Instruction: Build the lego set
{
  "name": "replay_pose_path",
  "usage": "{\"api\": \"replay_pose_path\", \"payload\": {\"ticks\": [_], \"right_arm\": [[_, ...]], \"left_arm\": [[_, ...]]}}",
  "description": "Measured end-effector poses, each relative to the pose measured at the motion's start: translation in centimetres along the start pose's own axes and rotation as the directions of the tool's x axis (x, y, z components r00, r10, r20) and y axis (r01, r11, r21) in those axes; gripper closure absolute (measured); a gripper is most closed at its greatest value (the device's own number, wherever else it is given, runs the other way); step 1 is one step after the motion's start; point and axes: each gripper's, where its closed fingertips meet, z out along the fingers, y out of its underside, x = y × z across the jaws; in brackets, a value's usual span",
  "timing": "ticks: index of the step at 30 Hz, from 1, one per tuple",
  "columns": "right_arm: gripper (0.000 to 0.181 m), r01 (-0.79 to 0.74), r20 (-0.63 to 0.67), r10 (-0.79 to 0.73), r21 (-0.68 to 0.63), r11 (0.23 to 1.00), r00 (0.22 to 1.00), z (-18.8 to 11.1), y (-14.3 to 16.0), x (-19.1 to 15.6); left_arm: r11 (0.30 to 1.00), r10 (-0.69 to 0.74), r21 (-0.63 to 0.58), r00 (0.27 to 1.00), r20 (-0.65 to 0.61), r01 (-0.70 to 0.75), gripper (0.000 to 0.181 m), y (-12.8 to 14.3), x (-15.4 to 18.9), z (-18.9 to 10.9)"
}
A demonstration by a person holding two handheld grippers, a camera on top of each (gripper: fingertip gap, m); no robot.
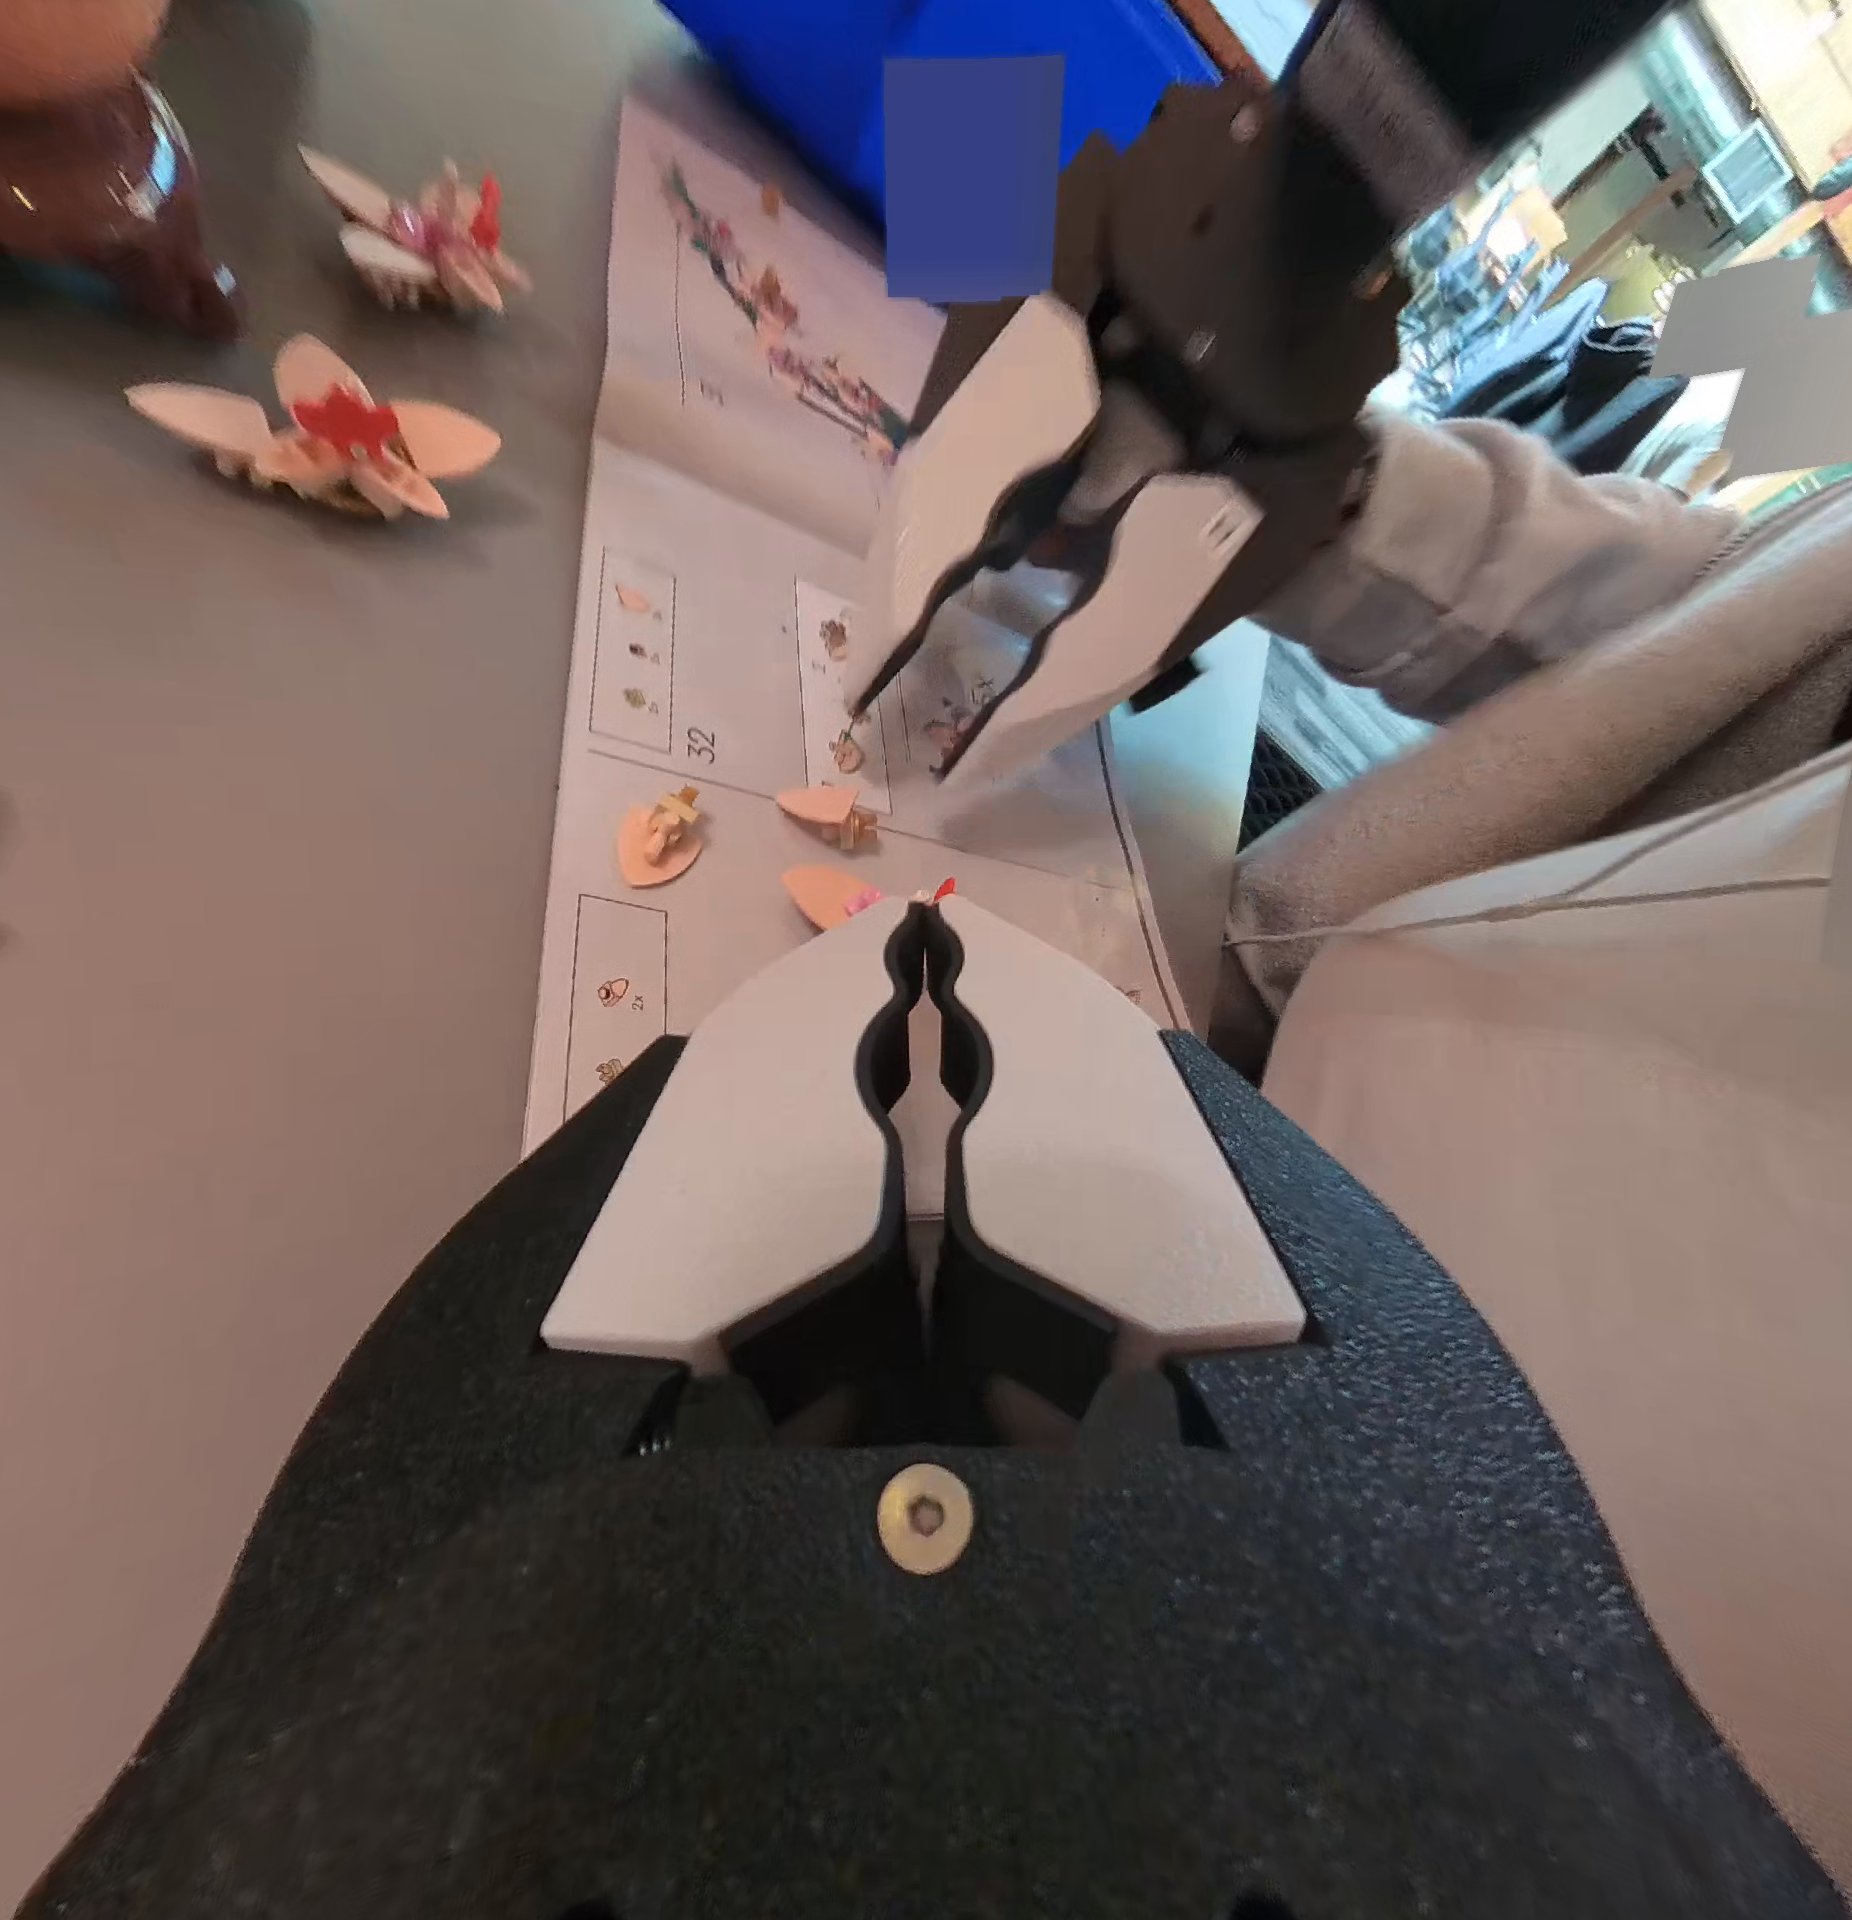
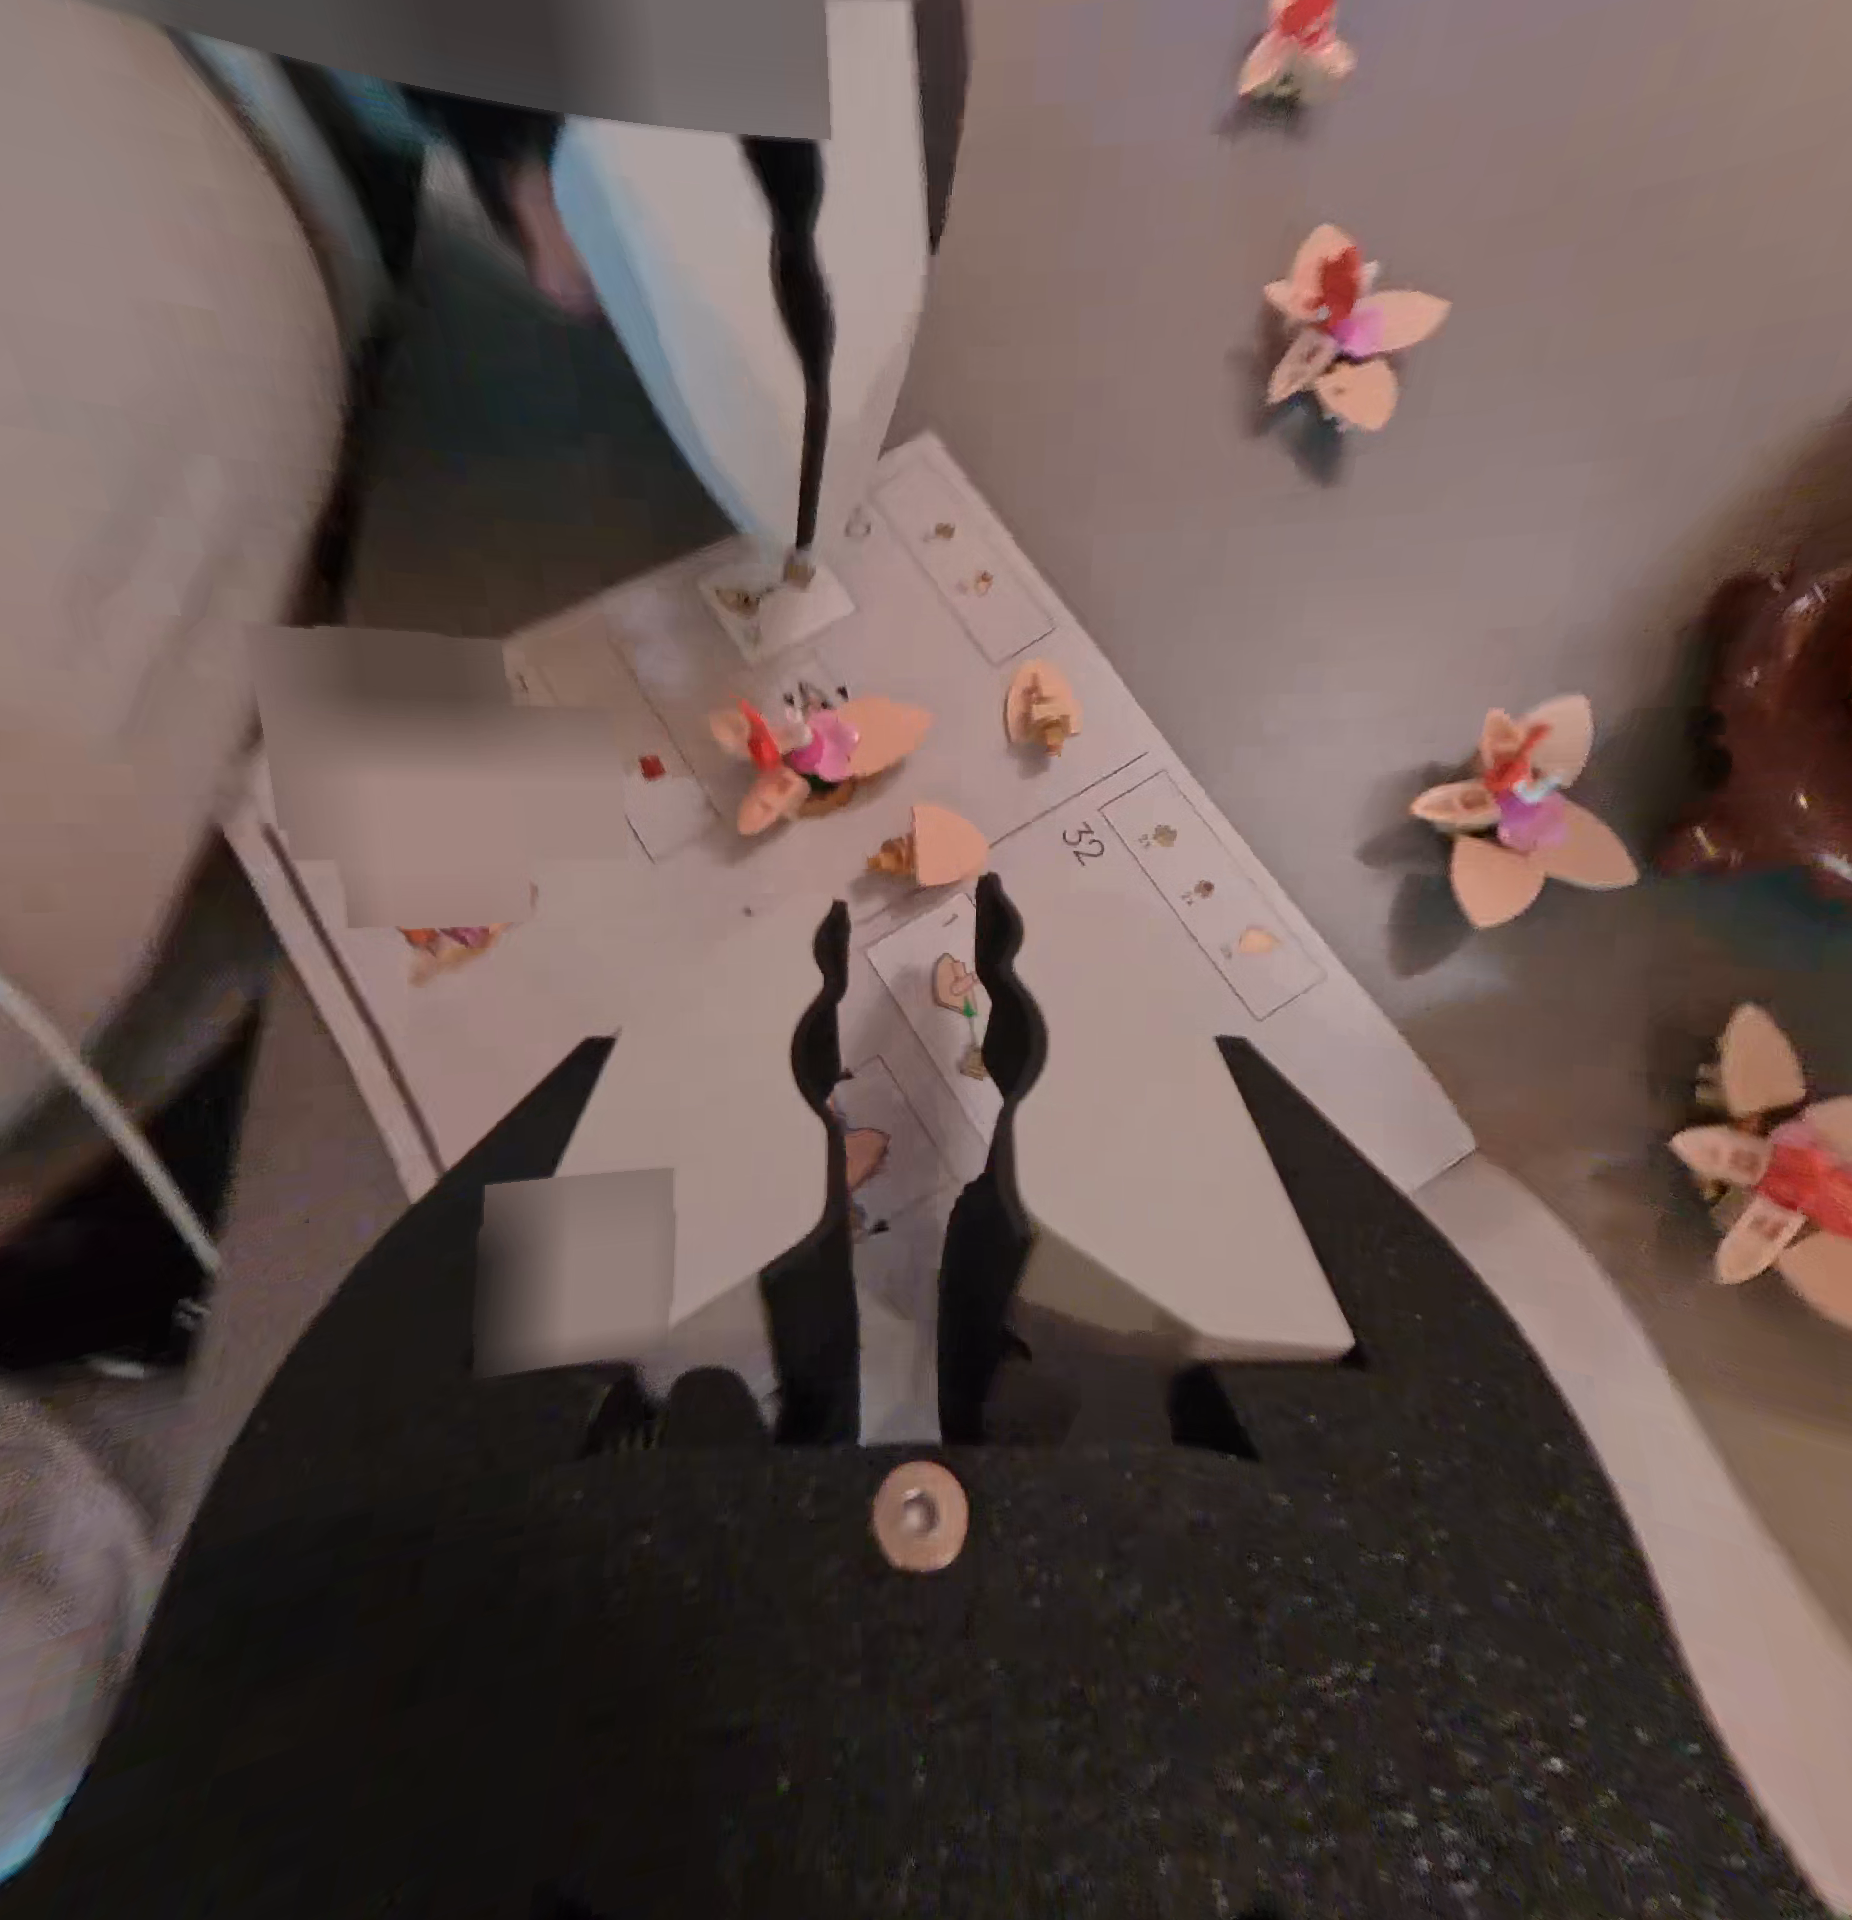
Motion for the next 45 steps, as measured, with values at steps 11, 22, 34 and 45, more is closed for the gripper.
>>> {"api": "replay_pose_path", "payload": {"ticks": [11,22,34,45], "right_arm": [[0.161,0.53,0.001,-0.53,0.022,0.848,0.848,1.6,0.1,0.7],[0.181,0.521,-0.311,-0.472,0.094,0.848,0.825,0.0,-3.2,2.8],[0.181,0.355,-0.783,-0.258,-0.051,0.933,0.566,-6.1,-8.0,2.0],[0.181,0.439,-0.867,-0.382,-0.222,0.871,0.32,-6.6,-9.9,0.4]], "left_arm": [[0.988,-0.021,0.147,0.991,-0.129,0.04,0.178,-1.5,3.3,-1.7],[0.972,-0.025,0.234,0.999,0.042,0.014,0.171,-2.8,0.5,-1.7],[0.826,-0.147,0.515,0.97,-0.191,0.227,0.151,-7.6,2.6,-0.2],[0.733,-0.219,0.479,0.835,-0.505,0.482,0.167,-8.5,5.7,-0.6]]}}
